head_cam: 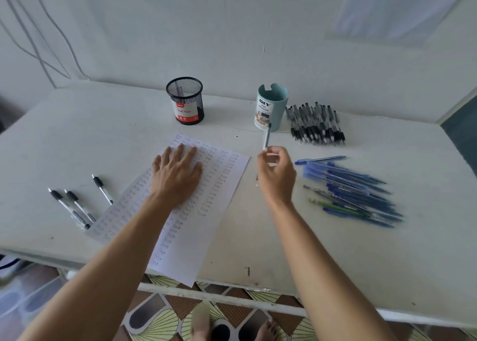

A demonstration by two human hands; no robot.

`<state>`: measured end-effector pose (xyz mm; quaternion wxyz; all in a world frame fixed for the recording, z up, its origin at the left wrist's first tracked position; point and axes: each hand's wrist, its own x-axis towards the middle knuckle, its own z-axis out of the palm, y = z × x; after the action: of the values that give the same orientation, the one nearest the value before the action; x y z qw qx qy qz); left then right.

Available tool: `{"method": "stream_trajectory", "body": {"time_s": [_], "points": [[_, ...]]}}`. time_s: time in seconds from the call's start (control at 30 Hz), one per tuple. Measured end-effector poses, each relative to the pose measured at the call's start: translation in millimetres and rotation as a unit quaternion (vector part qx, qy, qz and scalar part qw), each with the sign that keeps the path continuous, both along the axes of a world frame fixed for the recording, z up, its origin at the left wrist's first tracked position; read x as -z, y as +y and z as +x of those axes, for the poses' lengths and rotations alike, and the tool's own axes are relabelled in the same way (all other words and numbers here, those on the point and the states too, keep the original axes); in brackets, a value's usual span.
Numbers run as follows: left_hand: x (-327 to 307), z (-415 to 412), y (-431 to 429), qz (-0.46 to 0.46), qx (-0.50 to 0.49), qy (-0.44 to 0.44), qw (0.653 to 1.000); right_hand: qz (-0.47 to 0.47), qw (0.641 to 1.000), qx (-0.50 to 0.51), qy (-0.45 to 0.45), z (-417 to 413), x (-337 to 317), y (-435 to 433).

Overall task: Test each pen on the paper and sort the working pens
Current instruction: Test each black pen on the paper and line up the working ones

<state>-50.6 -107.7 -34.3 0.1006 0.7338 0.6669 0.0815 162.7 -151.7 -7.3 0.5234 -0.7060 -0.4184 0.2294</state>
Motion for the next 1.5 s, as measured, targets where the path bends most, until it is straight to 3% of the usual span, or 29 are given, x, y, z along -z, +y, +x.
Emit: {"method": "stream_trajectory", "body": {"time_s": [0.1,0.2,0.6,0.87,1.03,1.2,1.33,1.5], "points": [[0,6,1,0.0,-0.002,-0.006,1.0,0.067,0.995,0.078,-0.002,28,-14,8],[0,14,3,0.005,-0.005,-0.007,1.0,0.061,0.99,0.125,-0.011,58,-17,29],[4,27,12,0.026,0.0,-0.003,1.0,-0.104,0.967,0.134,-0.191,128,-24,90],[7,26,12,0.033,-0.004,-0.005,0.999,-0.189,0.946,0.13,-0.229,137,-22,103],[8,26,13,0.033,-0.004,-0.002,0.999,-0.194,0.94,0.126,-0.25,134,-20,98],[7,26,13,0.036,-0.004,-0.002,0.999,-0.141,0.951,0.123,-0.245,114,-24,82],[7,25,12,0.034,-0.003,-0.012,0.999,-0.119,0.945,0.057,-0.3,74,-22,58],[1,26,7,0.041,-0.037,-0.082,0.995,-0.131,0.932,-0.135,-0.31,13,-4,16]]}}
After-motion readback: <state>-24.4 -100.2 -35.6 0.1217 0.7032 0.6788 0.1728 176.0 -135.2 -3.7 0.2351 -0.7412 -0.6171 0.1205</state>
